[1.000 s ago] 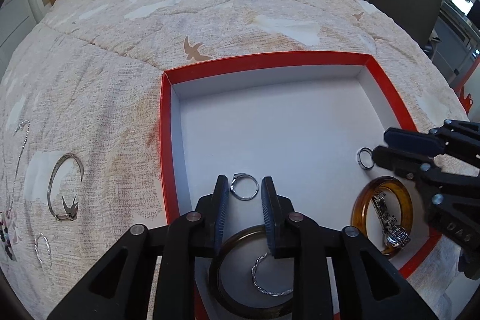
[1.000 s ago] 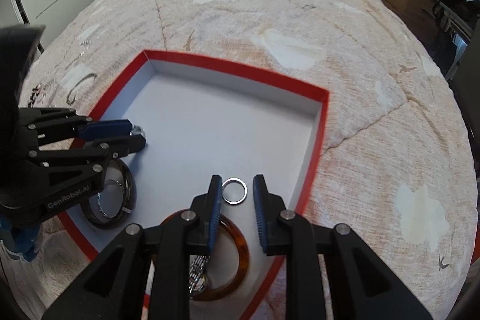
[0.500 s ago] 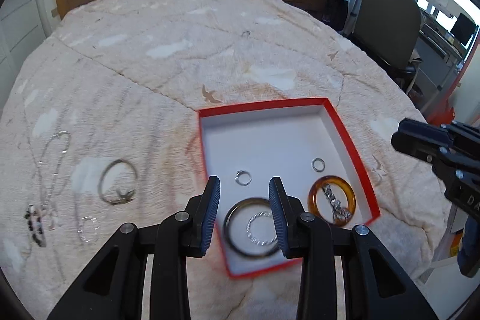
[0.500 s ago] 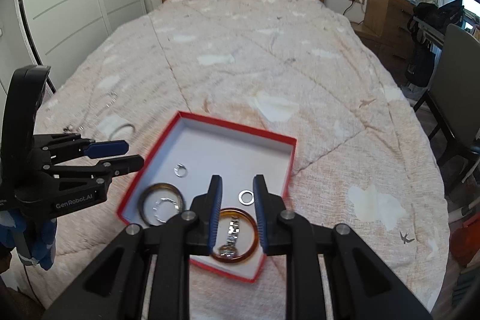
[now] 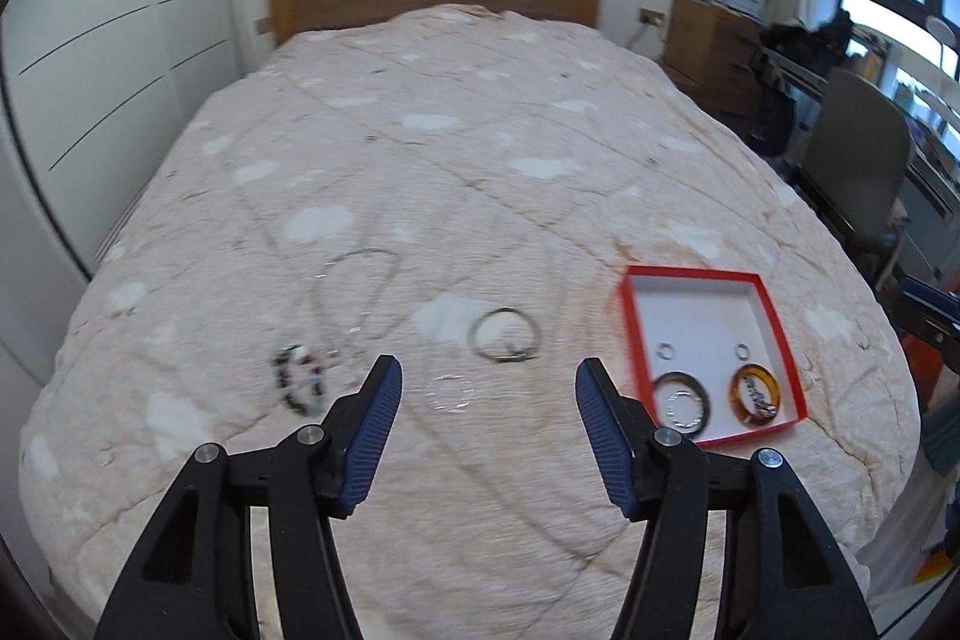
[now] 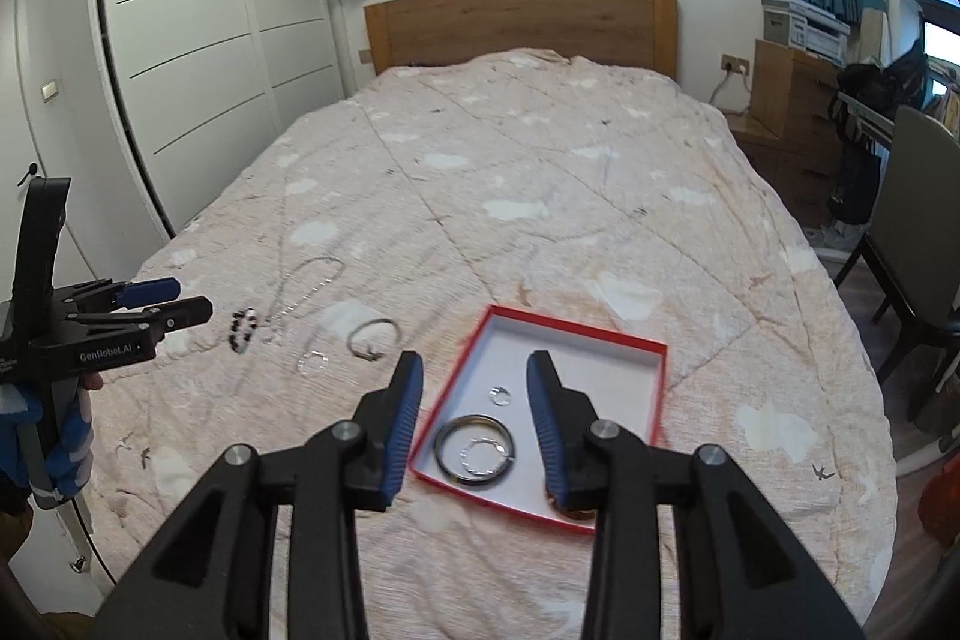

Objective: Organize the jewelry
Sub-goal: 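Withdraw both tools from the box toward the remaining jewelry, then grasp the beaded bracelet with left tool while right tool grasps twisted silver hoop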

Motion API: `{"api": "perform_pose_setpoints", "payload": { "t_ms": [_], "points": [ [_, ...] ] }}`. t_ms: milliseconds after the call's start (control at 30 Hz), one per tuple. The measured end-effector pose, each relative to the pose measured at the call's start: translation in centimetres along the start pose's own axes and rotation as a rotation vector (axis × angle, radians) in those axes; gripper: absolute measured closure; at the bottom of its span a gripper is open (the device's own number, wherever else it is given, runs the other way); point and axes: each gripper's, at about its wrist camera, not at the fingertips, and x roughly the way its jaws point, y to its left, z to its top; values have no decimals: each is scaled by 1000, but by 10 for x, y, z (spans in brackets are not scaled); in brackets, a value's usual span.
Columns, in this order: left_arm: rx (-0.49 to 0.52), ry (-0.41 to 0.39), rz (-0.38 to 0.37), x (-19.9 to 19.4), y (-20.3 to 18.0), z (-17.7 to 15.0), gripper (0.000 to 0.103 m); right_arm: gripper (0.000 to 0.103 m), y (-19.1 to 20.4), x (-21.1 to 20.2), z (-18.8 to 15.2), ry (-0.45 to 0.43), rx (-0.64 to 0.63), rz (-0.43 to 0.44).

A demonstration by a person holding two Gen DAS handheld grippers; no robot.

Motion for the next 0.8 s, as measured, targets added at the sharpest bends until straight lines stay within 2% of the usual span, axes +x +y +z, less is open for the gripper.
{"api": "perform_pose_setpoints", "payload": {
  "t_ms": [200,333,467,633,800],
  "points": [
    [-83,-37,76,-26,61,-14,25,68,40,-3,8,-15,-22,48],
    [-130,-46,99,-28,90,-22,21,67,62,9,11,-5,-33,73],
    [-171,-18,112,-12,116,-29,20,62,80,29,13,21,-52,92],
    [-224,22,120,19,141,-35,18,62,97,64,19,56,-70,129],
    [-237,50,139,55,155,-41,16,61,112,115,18,107,-77,177]
  ]
}}
